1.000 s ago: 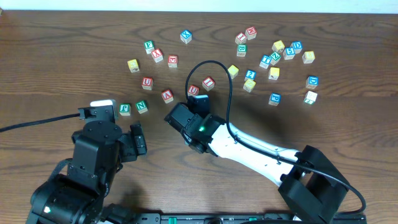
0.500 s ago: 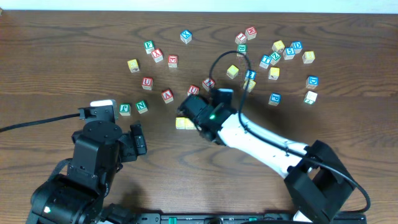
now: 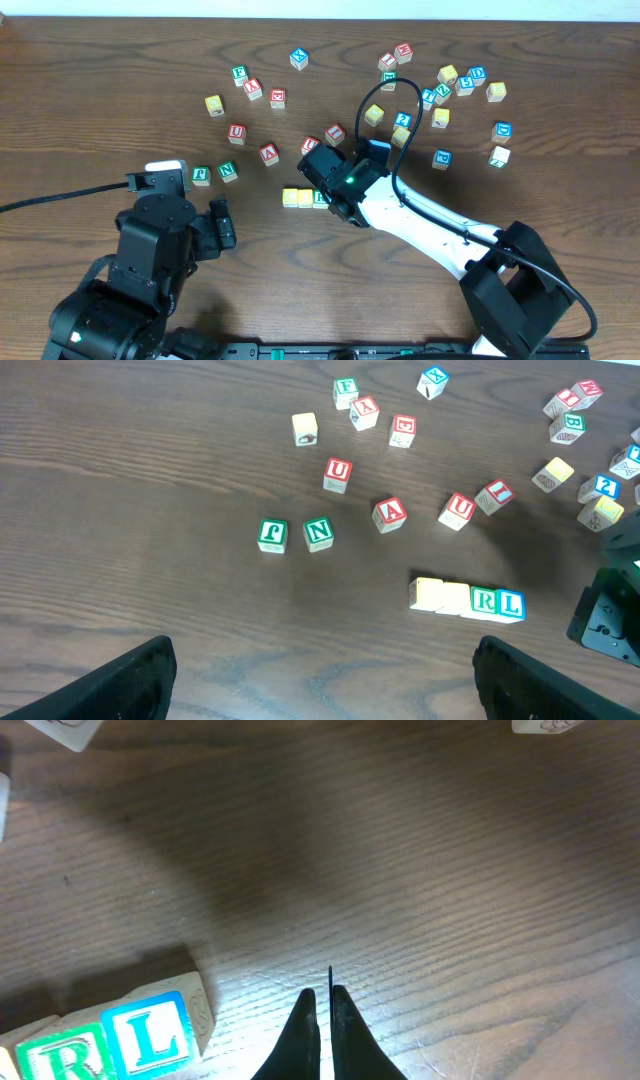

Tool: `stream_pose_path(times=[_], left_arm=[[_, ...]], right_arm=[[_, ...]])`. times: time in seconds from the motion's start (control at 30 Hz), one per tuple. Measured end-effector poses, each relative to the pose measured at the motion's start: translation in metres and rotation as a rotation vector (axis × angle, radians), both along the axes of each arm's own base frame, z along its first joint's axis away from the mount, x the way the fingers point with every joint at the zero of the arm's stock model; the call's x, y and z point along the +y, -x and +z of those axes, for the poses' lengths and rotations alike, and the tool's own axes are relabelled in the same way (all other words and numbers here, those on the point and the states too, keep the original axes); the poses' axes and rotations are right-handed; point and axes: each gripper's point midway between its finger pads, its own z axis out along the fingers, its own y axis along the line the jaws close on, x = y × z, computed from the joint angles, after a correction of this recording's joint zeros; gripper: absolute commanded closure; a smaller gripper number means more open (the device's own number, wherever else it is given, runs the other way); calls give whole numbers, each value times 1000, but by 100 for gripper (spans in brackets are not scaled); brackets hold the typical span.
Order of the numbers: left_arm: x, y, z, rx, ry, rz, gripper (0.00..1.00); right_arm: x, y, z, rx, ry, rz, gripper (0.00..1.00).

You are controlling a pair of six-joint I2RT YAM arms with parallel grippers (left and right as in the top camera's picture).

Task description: Spell out CORL

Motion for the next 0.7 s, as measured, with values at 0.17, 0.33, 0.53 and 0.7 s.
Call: stream_pose_path(times=[0.17, 0.33, 0.53, 0.7], left_arm=[[0, 0, 0, -2, 0, 0, 7], [-1, -1, 2, -8, 3, 0, 2], [-3, -8, 8, -43, 18, 0, 92], [-7, -16, -9, 9, 2, 6, 92]], right_arm=[[-4, -3, 0, 2, 12, 12, 99], [-10, -14, 26, -35, 3, 64, 99], [-11, -25, 84, -156, -77, 88, 99], [-13, -25, 97, -184, -97, 89, 99]])
